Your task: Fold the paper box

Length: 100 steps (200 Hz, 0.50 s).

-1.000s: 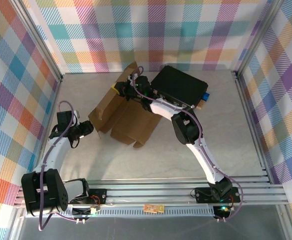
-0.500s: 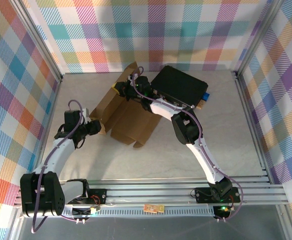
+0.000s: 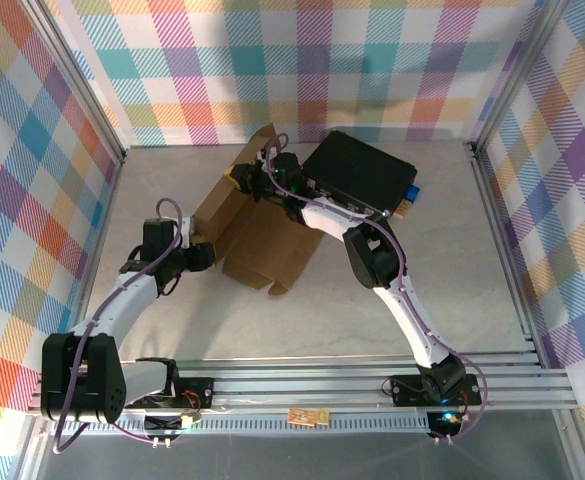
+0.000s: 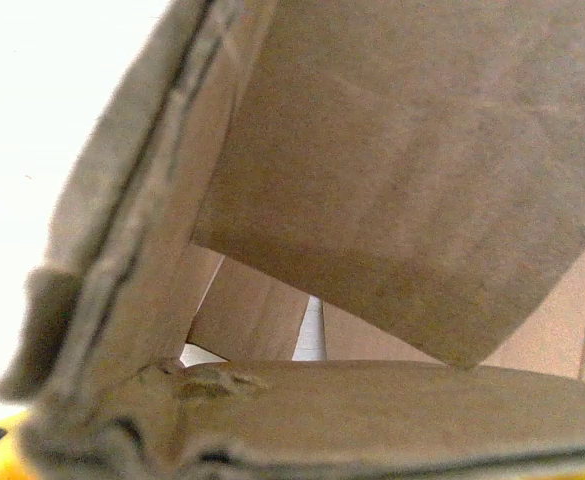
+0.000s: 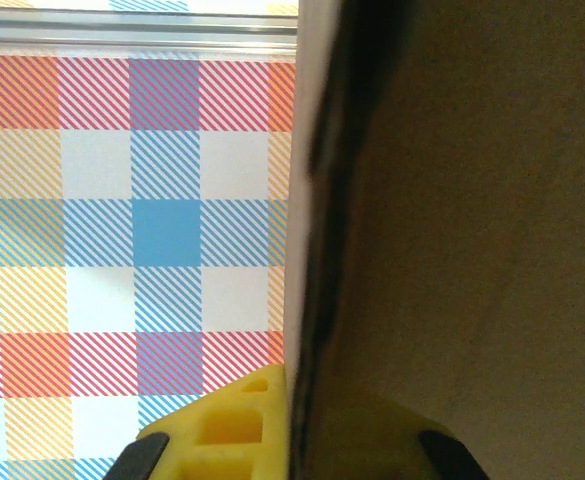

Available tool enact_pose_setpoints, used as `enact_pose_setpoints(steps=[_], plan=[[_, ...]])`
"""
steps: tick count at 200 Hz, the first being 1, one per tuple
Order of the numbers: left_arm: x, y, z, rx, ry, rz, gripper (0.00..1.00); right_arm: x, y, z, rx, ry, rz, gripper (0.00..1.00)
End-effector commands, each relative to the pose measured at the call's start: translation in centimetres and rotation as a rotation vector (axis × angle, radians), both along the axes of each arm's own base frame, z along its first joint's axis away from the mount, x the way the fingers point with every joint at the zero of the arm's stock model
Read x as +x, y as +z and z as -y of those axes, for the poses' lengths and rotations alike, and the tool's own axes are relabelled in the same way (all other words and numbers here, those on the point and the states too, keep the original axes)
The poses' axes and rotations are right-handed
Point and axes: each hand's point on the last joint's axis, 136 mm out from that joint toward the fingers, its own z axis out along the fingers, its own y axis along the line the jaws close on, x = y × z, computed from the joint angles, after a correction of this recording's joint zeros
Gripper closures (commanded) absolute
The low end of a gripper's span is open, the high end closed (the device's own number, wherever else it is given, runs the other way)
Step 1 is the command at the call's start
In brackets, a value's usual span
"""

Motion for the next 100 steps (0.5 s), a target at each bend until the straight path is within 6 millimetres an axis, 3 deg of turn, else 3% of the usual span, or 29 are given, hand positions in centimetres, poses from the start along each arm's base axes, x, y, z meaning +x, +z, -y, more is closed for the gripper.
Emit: enact_pose_setpoints(steps=[1, 57, 100], plan=[[0.7, 1.5, 1.6, -0.012, -0.073, 0.082, 0.44, -0.3, -3.5, 0.4, -0.062, 0.020, -0.066, 1.00], [1.2, 3.2, 2.6, -0.016, -0.130, 0.136, 0.45, -0.2, -3.3, 0.3, -0.059, 0.018, -0.070, 1.00], [-0.9, 2.7, 2.7, 0.039, -0.226, 0.105, 0.47, -0.1, -3.4, 0.5, -0.070, 0.017, -0.082, 1.00]])
